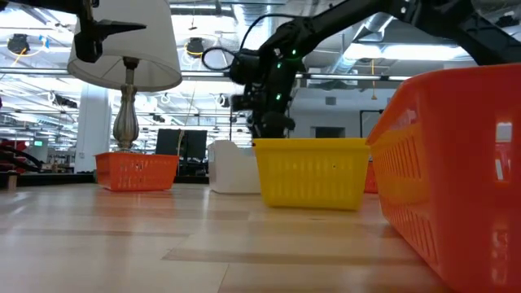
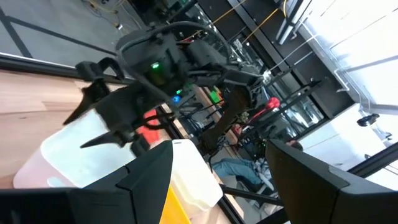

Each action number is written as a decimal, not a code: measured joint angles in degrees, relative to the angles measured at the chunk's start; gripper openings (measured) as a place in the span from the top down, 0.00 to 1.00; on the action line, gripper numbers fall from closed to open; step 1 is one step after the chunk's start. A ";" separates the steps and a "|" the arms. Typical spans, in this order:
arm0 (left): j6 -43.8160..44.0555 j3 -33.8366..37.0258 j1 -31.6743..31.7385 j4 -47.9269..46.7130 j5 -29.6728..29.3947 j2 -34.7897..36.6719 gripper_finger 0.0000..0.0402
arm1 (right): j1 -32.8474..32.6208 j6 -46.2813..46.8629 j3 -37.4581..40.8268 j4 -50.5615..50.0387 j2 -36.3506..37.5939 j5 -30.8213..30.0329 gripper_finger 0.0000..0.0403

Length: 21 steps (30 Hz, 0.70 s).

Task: Stack baskets by color
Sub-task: Stack the top white bin on the bottom white bin

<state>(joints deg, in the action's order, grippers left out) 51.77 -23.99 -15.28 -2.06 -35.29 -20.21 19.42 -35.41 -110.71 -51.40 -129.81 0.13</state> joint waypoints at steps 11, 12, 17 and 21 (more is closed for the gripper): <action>0.12 0.00 0.01 -0.39 -0.34 0.02 0.39 | 0.24 0.54 0.06 -1.36 0.16 -2.13 0.94; 0.12 0.00 0.01 -0.43 -0.53 0.01 0.39 | 0.36 0.53 0.06 -1.74 0.20 -2.24 0.96; 0.11 0.00 0.01 -0.44 -1.03 0.02 0.39 | 1.91 5.10 -0.56 -2.20 0.43 -2.17 0.98; 0.01 0.00 0.01 -0.45 -1.05 0.02 0.39 | 4.58 12.21 -5.18 -4.66 0.75 -2.06 0.99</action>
<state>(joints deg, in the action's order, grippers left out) 51.78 -23.99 -15.27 -2.51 -36.34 -20.18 24.00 -23.20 -115.89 -56.05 -129.05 -1.93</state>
